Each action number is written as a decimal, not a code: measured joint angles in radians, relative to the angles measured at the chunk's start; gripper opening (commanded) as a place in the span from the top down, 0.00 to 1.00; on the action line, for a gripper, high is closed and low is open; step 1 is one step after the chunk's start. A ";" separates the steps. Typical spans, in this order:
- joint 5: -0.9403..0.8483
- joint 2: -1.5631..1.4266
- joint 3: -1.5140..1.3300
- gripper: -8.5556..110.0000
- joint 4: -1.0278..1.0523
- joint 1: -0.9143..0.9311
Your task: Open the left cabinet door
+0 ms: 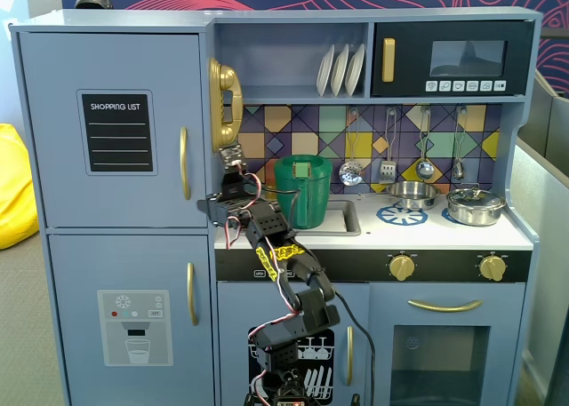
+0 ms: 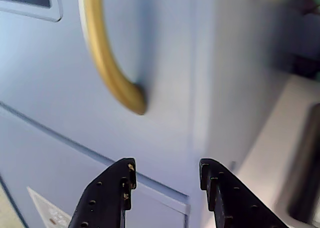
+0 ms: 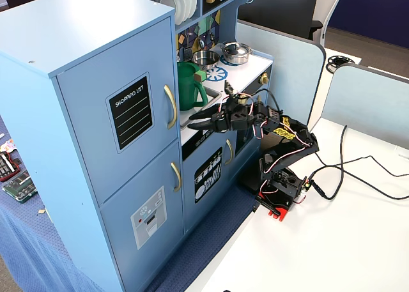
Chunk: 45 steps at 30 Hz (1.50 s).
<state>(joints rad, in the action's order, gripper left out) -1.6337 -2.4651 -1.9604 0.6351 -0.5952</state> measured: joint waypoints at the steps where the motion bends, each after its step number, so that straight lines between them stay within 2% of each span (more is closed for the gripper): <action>1: 0.000 0.012 0.009 0.85 -0.009 -0.012; 19: -0.009 0.170 0.169 0.85 -0.218 -0.069; 29: -0.038 0.227 0.216 0.86 -0.249 -0.120; 45: -0.227 0.112 0.120 0.86 -0.253 -0.295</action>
<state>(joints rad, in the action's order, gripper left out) -1.8607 -2.3531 -1.8408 0.3820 -0.8897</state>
